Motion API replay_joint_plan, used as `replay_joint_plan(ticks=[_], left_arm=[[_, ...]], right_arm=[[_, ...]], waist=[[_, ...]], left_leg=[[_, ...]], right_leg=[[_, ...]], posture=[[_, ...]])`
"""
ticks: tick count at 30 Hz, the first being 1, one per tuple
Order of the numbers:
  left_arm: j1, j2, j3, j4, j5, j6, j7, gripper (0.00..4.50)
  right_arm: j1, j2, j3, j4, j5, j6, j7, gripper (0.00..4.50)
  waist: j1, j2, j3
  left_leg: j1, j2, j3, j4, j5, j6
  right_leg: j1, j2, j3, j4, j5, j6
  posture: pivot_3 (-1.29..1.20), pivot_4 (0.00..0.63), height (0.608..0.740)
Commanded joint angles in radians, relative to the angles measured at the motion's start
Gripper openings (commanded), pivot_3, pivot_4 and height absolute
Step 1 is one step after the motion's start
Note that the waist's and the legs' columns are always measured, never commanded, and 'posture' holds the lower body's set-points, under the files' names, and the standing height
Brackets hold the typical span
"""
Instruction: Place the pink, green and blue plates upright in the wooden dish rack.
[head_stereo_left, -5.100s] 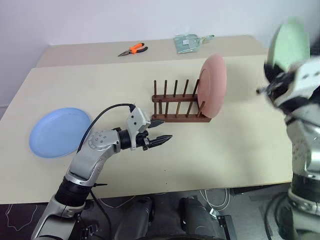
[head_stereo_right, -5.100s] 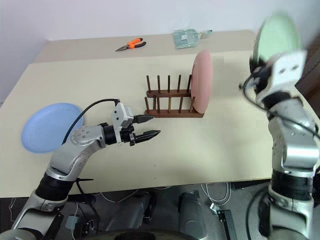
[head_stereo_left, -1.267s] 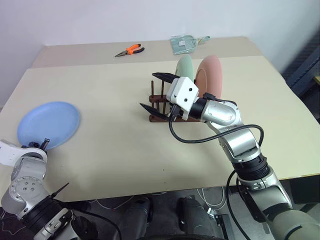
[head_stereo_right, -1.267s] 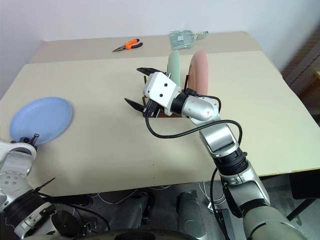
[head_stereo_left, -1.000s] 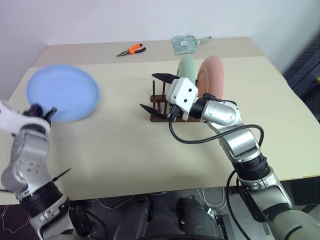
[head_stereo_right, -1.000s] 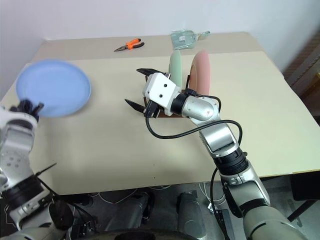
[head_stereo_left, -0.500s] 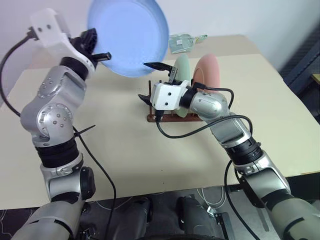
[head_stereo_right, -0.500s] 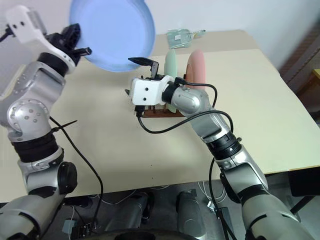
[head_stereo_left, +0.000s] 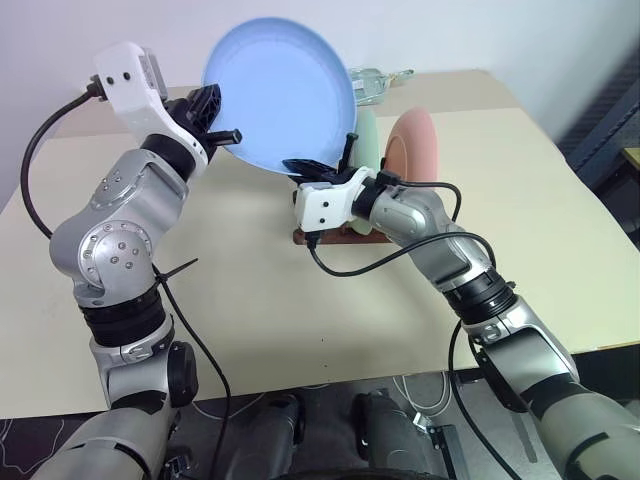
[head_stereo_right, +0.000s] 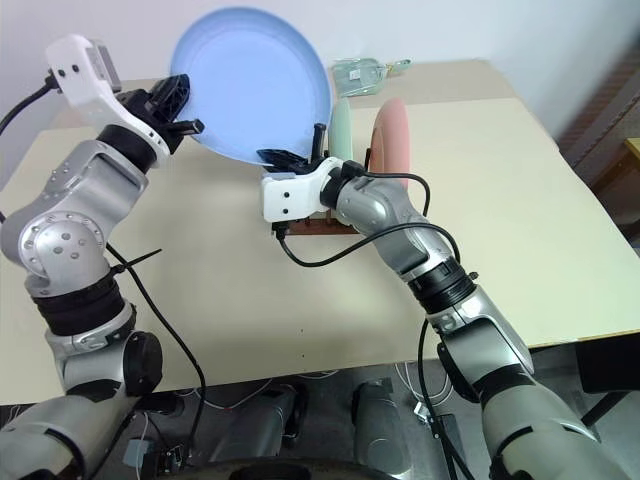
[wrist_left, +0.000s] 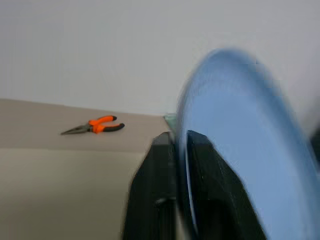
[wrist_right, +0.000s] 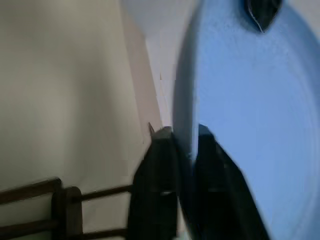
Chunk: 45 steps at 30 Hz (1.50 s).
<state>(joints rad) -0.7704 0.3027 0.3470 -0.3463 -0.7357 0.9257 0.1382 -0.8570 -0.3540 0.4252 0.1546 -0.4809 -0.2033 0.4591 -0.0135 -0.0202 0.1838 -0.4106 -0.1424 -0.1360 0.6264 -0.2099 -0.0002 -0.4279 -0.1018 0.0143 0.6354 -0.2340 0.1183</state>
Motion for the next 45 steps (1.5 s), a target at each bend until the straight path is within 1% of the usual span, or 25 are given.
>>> replay_joint_plan(ticks=[1, 2, 3, 4, 6, 11, 13, 15, 18, 21, 24, 27, 31, 36, 40, 45], left_arm=[[-0.027, -0.014, 0.029, -0.052, -0.029, -0.054, -0.006, 2.1], [-0.036, -0.014, 0.043, -0.045, -0.015, -0.084, 0.002, 2.64], [-0.047, -0.017, 0.062, -0.035, -0.006, -0.111, 0.016, 3.04], [-0.06, -0.016, 0.085, -0.02, 0.003, -0.143, 0.03, 3.56], [-0.078, 0.009, 0.12, 0.012, 0.04, -0.217, 0.038, 3.56], [-0.091, 0.112, 0.201, 0.1, 0.132, -0.368, 0.037, 3.56], [-0.058, 0.162, 0.201, 0.121, 0.174, -0.406, 0.006, 3.56], [0.006, 0.214, 0.176, 0.137, 0.235, -0.438, -0.04, 3.56], [0.137, 0.249, 0.122, 0.15, 0.313, -0.497, -0.114, 3.56], [0.271, 0.235, 0.048, 0.135, 0.375, -0.555, -0.179, 3.56], [0.391, 0.194, -0.039, 0.1, 0.421, -0.608, -0.231, 3.56], [0.477, 0.149, -0.096, 0.087, 0.445, -0.66, -0.277, 3.56], [0.601, 0.119, -0.159, 0.102, 0.469, -0.729, -0.363, 3.56], [0.673, 0.126, -0.207, 0.089, 0.484, -0.783, -0.457, 3.56], [0.695, 0.127, -0.222, 0.095, 0.505, -0.802, -0.491, 3.56], [0.703, 0.115, -0.221, 0.092, 0.515, -0.802, -0.501, 3.56]], right_arm=[[-0.018, 0.018, -0.018, -0.046, -0.011, -0.008, -0.018, 0.0], [-0.014, 0.021, -0.017, -0.05, -0.011, -0.01, -0.017, 0.0], [-0.01, 0.023, -0.018, -0.053, -0.01, -0.011, -0.016, 0.0], [-0.007, 0.025, -0.019, -0.056, -0.009, -0.011, -0.014, 0.0], [0.0, 0.027, -0.022, -0.062, -0.004, -0.01, -0.013, 0.0], [0.024, 0.04, -0.04, -0.079, 0.022, 0.007, -0.01, 0.0], [0.029, 0.053, -0.056, -0.092, 0.044, 0.016, -0.016, 0.0], [0.026, 0.079, -0.094, -0.119, 0.097, 0.038, -0.024, 0.0], [0.023, 0.144, -0.199, -0.199, 0.271, 0.126, -0.01, 0.0], [0.02, 0.197, -0.303, -0.308, 0.486, 0.262, 0.026, 0.0], [0.03, 0.241, -0.39, -0.433, 0.717, 0.485, 0.031, 0.0], [0.068, 0.275, -0.452, -0.536, 0.898, 0.685, -0.019, 0.0], [0.143, 0.353, -0.515, -0.622, 1.1, 0.898, -0.161, 0.0], [0.164, 0.418, -0.546, -0.652, 1.242, 1.012, -0.286, 0.0], [0.182, 0.447, -0.532, -0.65, 1.291, 1.054, -0.359, 0.0], [0.193, 0.456, -0.518, -0.645, 1.324, 1.07, -0.41, 0.0]], waist=[[0.001, 0.0, 0.0], [0.002, 0.0, 0.0], [0.002, 0.0, 0.0], [0.002, 0.0, 0.0], [0.001, 0.0, 0.0], [-0.002, 0.0, 0.0], [-0.001, 0.0, 0.0], [-0.001, 0.0, 0.0], [0.003, 0.0, 0.0], [0.005, 0.0, 0.0], [0.004, 0.0, 0.0], [0.003, 0.0, 0.0], [-0.003, 0.003, -0.001], [0.0, 0.004, 0.0], [-0.001, 0.004, 0.0], [0.0, 0.004, 0.0]], left_leg=[[0.0, 0.0, 0.0, 0.0, 0.0, 0.0], [0.0, 0.0, 0.0, 0.0, 0.0, 0.0], [0.0, 0.0, 0.0, 0.0, 0.0, 0.0], [0.0, 0.0, 0.0, 0.0, 0.0, 0.0], [0.0, 0.0, 0.0, 0.0, 0.0, 0.0], [0.0, 0.001, 0.0, -0.001, 0.0, -0.001], [0.0, 0.001, 0.0, -0.001, 0.0, -0.001], [0.0, 0.001, 0.0, -0.001, 0.0, -0.001], [0.0, 0.001, 0.0, -0.001, 0.0, -0.001], [0.0, 0.001, 0.0, -0.001, 0.0, -0.001], [0.0, 0.001, -0.001, -0.001, -0.002, 0.003], [0.0, 0.002, -0.001, -0.002, -0.004, 0.006], [0.001, 0.005, 0.0, -0.006, -0.004, 0.005], [0.001, 0.009, 0.002, -0.012, -0.001, 0.001], [0.001, 0.011, 0.002, -0.012, 0.0, 0.0], [0.001, 0.011, 0.003, -0.012, 0.0, 0.0]], right_leg=[[0.0, 0.0, 0.0, 0.0, 0.0, 0.0], [0.0, 0.0, 0.0, 0.0, 0.0, 0.0], [0.0, 0.0, 0.0, 0.0, 0.0, 0.0], [0.0, 0.0, 0.0, 0.0, 0.0, 0.0], [0.0, 0.0, 0.0, 0.0, 0.0, 0.0], [-0.001, 0.001, 0.0, 0.0, 0.0, 0.0], [-0.001, 0.001, 0.0, 0.0, 0.0, -0.001], [-0.001, 0.001, 0.0, 0.0, 0.0, -0.001], [-0.001, 0.001, 0.001, 0.0, 0.001, -0.001], [0.0, 0.001, 0.001, -0.001, 0.001, -0.001], [0.001, 0.002, 0.001, -0.001, 0.001, -0.002], [0.0, 0.002, 0.001, -0.001, 0.002, -0.003], [-0.002, 0.003, 0.003, -0.001, 0.002, -0.005], [-0.007, 0.005, 0.005, -0.001, 0.005, -0.009], [-0.007, 0.006, 0.004, -0.002, 0.005, -0.011], [-0.007, 0.006, 0.003, -0.003, 0.006, -0.011]], posture=[[0.0, 0.15, 0.72], [0.0, 0.15, 0.72], [0.0, 0.15, 0.72], [0.0, 0.15, 0.72], [0.0, 0.15, 0.72], [0.0, 0.15, 0.72], [0.0, 0.15, 0.72], [0.0, 0.15, 0.72], [0.0, 0.15, 0.72], [0.0, 0.15, 0.72], [0.0, 0.15, 0.72], [0.0, 0.15, 0.72], [0.0, 0.15, 0.72], [0.0, 0.15, 0.72], [0.0, 0.15, 0.72], [0.0, 0.15, 0.72]])
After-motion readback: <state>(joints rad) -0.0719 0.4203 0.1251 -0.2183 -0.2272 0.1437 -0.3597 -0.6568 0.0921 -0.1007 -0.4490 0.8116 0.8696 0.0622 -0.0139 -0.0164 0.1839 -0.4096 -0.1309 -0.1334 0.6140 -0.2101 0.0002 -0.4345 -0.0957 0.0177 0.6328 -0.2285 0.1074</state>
